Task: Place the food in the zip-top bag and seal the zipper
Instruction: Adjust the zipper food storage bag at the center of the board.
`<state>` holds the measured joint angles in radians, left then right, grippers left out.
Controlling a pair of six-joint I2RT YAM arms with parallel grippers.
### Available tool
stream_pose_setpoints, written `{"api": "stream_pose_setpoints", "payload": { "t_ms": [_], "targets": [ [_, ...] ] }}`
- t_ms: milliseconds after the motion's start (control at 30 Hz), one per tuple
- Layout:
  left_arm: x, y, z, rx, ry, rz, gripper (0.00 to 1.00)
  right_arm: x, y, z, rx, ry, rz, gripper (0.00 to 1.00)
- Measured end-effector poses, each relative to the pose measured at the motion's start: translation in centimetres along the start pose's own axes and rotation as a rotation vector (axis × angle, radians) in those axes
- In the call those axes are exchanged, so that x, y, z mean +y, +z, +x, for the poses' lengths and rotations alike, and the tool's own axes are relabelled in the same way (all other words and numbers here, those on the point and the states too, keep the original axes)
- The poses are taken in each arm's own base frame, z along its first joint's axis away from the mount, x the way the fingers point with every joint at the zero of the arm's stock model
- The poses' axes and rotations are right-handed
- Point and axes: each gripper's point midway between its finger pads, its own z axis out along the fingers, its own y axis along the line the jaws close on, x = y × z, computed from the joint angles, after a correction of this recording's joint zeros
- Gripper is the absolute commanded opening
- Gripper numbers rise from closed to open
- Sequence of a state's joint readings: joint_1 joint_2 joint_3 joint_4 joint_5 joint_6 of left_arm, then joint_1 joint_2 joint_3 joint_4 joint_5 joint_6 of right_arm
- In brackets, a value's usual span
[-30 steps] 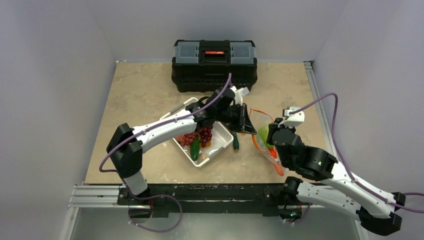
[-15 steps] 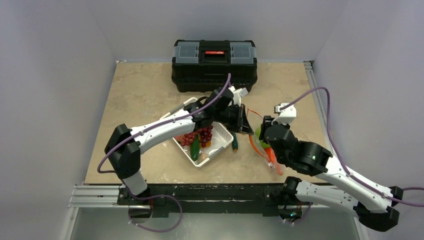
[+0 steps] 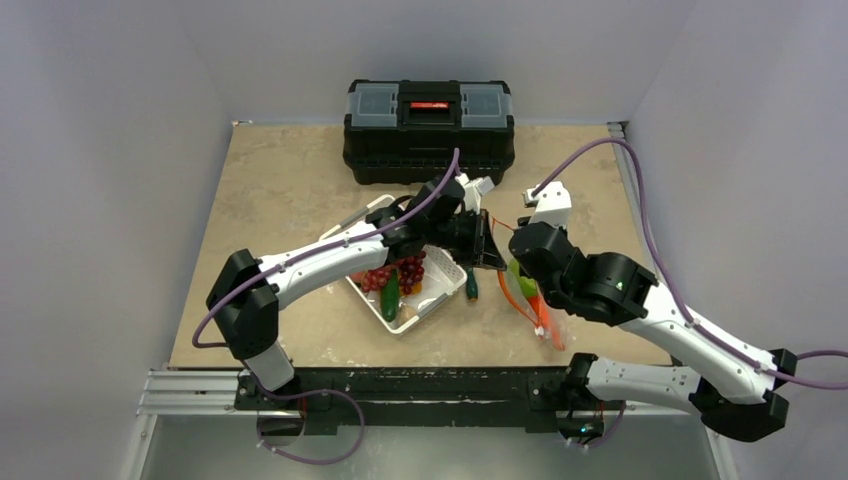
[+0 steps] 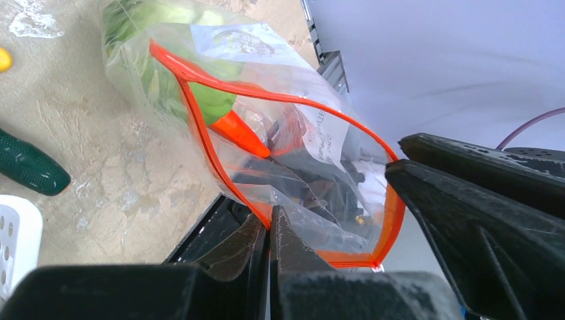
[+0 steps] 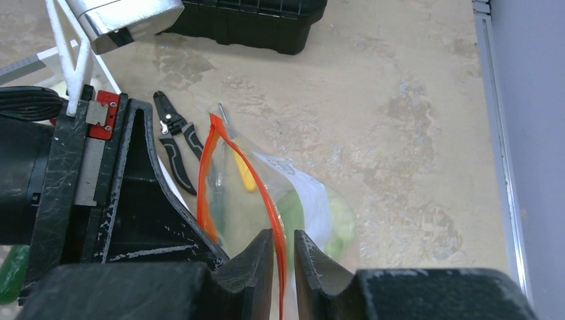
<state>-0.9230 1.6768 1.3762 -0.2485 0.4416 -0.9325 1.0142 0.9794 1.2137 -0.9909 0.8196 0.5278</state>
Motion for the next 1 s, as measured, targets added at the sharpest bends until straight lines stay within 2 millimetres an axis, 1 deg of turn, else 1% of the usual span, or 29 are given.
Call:
{"api": "stream_pose_setpoints", "payload": {
  "t_ms": [67, 100, 167, 233, 267, 300, 333, 400, 467, 533, 600, 667, 700, 733, 767, 833, 933, 1000],
  "targets": [
    [0.0, 0.0, 0.0, 0.000, 0.000, 0.000, 0.00, -0.1, -0.3, -0.3, -0.008, -0.004, -0.010, 0.14],
    [0.0, 0.0, 0.0, 0.000, 0.000, 0.000, 0.00, -0.2, -0.4, -0.3, -0.006, -0.010, -0.015, 0.15],
    [0.0, 0.0, 0.0, -0.001, 0.001, 0.000, 0.00, -0.1, -0.5, -0.2, -0.001, -0.024, -0.029, 0.19],
    [0.0, 0.0, 0.0, 0.000, 0.000, 0.000, 0.00, 0.2, -0.3, 0.2, 0.010, -0.039, -0.037, 0.19],
    [-0.1, -0.1, 0.0, -0.001, 0.001, 0.001, 0.00, 0.3, -0.2, 0.4, 0.017, -0.047, -0.038, 0.16],
    [-0.1, -0.1, 0.0, -0.001, 0.001, 0.001, 0.00, 0.5, 0.0, 0.8, 0.027, -0.056, -0.041, 0.09],
    [-0.1, -0.1, 0.0, 0.000, 0.000, 0.000, 0.00, 0.6, 0.2, 1.2, 0.038, -0.068, -0.040, 0.00],
    [-0.1, -0.2, 0.1, 0.001, 0.000, -0.001, 0.00, 0.8, 0.8, 2.0, 0.056, -0.096, -0.031, 0.00],
    [-0.1, -0.3, 0.1, 0.000, 0.000, -0.002, 0.12, 0.9, 1.2, 2.6, 0.068, -0.112, -0.025, 0.00],
    [-0.3, -0.7, 0.1, 0.000, 0.006, -0.001, 0.26, 1.0, 1.4, 2.7, 0.067, -0.117, -0.024, 0.00],
    [-1.0, -1.4, 0.0, -0.011, 0.021, 0.012, 0.39, 1.1, 1.4, 2.4, 0.053, -0.111, -0.029, 0.00],
    [-1.6, -2.6, 0.1, -0.025, 0.043, 0.024, 0.49, 1.0, 1.3, 1.8, 0.024, -0.094, -0.028, 0.00],
    [-1.8, -3.3, 0.2, -0.035, 0.058, 0.028, 0.53, 0.9, 1.3, 1.5, 0.011, -0.086, -0.023, 0.00],
    [-1.5, -3.9, 0.6, -0.037, 0.071, 0.014, 0.55, 0.8, 1.3, 1.2, -0.004, -0.075, -0.017, 0.00],
    [-2.2, -5.1, 0.6, -0.052, 0.089, 0.027, 0.58, 0.6, 1.3, 1.1, -0.015, -0.070, -0.008, 0.00],
    [-2.4, -6.9, 0.8, -0.083, 0.126, 0.018, 0.62, 0.2, 1.3, 0.7, -0.039, -0.055, 0.011, 0.00],
    [-1.8, -10.0, 1.3, -0.137, 0.186, -0.032, 0.67, -0.5, 1.3, 0.4, -0.071, -0.037, 0.040, 0.00],
    [-1.0, -11.9, 1.6, -0.177, 0.219, -0.082, 0.76, -1.0, 1.1, 0.0, -0.091, -0.026, 0.058, 0.00]
  ]
}}
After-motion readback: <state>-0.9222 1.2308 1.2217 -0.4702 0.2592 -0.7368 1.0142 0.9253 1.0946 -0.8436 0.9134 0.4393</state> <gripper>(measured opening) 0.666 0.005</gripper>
